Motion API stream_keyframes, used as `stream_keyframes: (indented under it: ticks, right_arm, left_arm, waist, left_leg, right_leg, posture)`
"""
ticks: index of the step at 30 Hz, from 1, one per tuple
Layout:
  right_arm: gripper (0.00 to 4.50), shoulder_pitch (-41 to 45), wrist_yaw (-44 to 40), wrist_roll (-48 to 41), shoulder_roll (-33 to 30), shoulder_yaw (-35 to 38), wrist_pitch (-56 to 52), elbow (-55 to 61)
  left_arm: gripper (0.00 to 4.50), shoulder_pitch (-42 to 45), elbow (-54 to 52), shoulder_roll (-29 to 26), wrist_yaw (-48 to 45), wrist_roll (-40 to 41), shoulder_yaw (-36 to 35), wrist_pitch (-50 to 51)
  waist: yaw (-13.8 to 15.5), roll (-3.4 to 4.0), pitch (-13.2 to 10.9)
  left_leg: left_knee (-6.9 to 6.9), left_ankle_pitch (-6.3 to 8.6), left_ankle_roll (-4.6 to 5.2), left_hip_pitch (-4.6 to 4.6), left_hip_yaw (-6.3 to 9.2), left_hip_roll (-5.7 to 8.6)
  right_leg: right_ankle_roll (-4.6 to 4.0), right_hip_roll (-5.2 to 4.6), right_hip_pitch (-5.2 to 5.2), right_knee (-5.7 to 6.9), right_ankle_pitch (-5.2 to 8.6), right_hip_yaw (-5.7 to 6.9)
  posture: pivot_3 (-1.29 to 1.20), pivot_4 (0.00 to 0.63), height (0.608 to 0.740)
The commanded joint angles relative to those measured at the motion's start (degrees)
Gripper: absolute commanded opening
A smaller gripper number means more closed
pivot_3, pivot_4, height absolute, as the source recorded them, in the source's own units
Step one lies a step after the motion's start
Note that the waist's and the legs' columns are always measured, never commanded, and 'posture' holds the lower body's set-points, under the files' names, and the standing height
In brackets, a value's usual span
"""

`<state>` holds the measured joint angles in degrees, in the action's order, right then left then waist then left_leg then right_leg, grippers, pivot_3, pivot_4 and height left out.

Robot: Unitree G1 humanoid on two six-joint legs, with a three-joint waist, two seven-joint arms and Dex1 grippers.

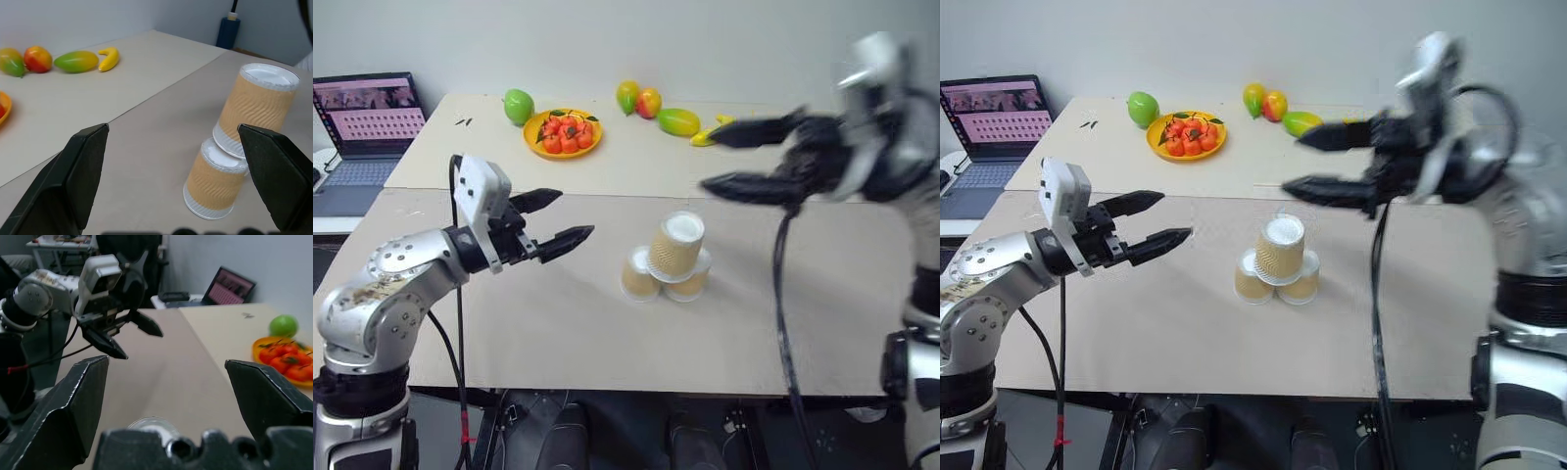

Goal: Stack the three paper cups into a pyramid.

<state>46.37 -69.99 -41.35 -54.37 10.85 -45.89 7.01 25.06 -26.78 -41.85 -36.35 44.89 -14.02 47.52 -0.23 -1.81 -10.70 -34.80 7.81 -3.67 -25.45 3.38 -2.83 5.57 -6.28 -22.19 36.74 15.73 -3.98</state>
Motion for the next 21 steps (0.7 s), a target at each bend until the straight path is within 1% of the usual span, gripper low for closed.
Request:
stream_keyframes:
  ticks: [1,5,9,14,21]
  right_arm:
    - [4.46,-8.88,0.28,4.56,-2.79,3.06,5.25,-2.8]
    - [4.46,-16.07,4.36,5.89,-0.62,8.14,9.62,-4.35]
    - [4.46,-21.36,6.67,6.33,1.62,10.15,12.06,-3.44]
    - [4.46,-27.86,9.59,8.64,5.0,9.37,16.11,-3.02]
    - [4.46,-29.9,12.19,9.17,6.9,8.1,16.76,-1.17]
  left_arm:
    - [4.5,-0.14,-3.46,-0.62,1.68,-1.64,0.31,-1.48]
    - [4.5,-3.09,-3.54,-1.39,0.79,-4.75,1.04,-4.18]
    - [4.5,-5.18,-2.6,-1.34,0.34,-6.98,1.51,-6.13]
    - [4.5,-10.25,0.34,0.79,0.19,-13.07,3.57,-13.14]
    - [4.5,-10.5,4.45,3.94,1.72,-19.3,5.44,-19.99]
  waist:
    - [-0.42,-0.01,0.0]
    - [-1.1,0.12,-0.06]
    - [-1.37,0.17,-0.09]
    - [-0.99,0.17,-0.08]
    - [-0.8,0.18,-0.09]
  left_leg:
    - [-0.02,0.0,0.0,-0.01,-0.02,0.0]
    - [0.0,-0.02,-0.02,0.05,-0.05,0.0]
    - [0.01,-0.02,-0.02,0.08,-0.07,0.0]
    - [-0.01,-0.02,-0.03,0.11,-0.07,0.01]
    - [-0.04,-0.05,-0.06,0.12,-0.07,0.01]
  right_leg:
    - [0.0,0.0,-0.01,0.01,-0.01,-0.02]
    - [-0.02,0.0,-0.08,0.15,-0.01,-0.09]
    - [-0.02,0.01,-0.08,0.21,0.0,-0.13]
    - [-0.01,0.0,0.0,0.12,0.0,-0.12]
    - [-0.01,0.0,0.01,0.15,-0.01,-0.12]
  posture:
    - [0.0,0.15,0.732]
    - [0.0,0.15,0.732]
    - [0.0,0.15,0.732]
    - [0.0,0.15,0.732]
    - [0.0,0.15,0.732]
